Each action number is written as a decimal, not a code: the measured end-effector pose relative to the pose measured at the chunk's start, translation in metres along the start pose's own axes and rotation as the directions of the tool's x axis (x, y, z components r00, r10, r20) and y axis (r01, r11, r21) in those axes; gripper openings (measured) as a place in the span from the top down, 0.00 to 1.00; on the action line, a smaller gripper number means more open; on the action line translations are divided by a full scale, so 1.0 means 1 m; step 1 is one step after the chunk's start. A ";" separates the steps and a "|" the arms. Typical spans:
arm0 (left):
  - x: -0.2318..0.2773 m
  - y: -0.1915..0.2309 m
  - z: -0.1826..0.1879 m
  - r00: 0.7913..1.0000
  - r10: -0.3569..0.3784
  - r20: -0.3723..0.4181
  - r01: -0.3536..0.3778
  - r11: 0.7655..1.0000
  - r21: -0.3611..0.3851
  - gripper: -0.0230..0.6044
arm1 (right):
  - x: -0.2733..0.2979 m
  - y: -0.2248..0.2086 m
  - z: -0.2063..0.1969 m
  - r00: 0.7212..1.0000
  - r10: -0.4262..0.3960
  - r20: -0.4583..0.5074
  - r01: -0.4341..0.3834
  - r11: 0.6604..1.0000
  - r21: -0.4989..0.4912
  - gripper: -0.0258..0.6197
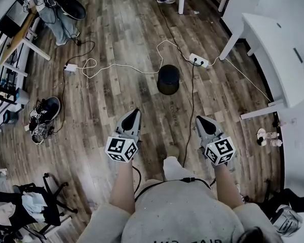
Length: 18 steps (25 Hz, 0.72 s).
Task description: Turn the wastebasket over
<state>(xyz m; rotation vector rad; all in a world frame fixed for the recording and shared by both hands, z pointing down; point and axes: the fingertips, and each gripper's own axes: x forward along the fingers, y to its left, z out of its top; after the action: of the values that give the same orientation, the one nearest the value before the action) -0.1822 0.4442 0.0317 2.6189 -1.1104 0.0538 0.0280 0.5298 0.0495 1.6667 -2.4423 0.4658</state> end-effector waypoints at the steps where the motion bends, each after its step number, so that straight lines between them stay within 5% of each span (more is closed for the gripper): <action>1: 0.009 0.002 0.002 1.000 0.002 0.003 -0.002 1.000 0.000 0.95 | 0.006 -0.006 0.002 1.000 0.007 0.000 -0.007 1.000 -0.002 0.96; 18: 0.088 0.059 -0.013 0.998 -0.006 -0.070 0.004 0.999 -0.034 0.95 | 0.092 -0.058 0.002 0.999 0.032 -0.039 -0.029 0.997 0.077 0.96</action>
<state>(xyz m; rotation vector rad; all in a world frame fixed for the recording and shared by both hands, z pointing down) -0.1613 0.3479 0.0722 2.5690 -1.0718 0.1231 0.0474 0.4288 0.0849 1.6345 -2.4535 0.5980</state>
